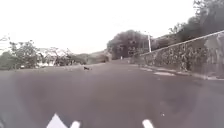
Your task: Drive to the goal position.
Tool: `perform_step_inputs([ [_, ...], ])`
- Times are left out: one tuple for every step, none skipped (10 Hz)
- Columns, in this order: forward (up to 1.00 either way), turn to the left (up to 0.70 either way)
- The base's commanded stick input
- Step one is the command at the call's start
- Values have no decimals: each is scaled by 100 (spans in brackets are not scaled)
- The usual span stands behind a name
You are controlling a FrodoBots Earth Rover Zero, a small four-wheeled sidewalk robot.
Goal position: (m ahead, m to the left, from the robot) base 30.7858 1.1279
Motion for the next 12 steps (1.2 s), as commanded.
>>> perform_step_inputs([
  [50, 0],
  [50, 0],
  [50, 0],
  [50, 0],
  [50, 0],
  [50, 0],
  [50, 0],
  [50, 0],
  [50, 0],
  [50, 0],
  [50, 0],
  [50, 0],
])
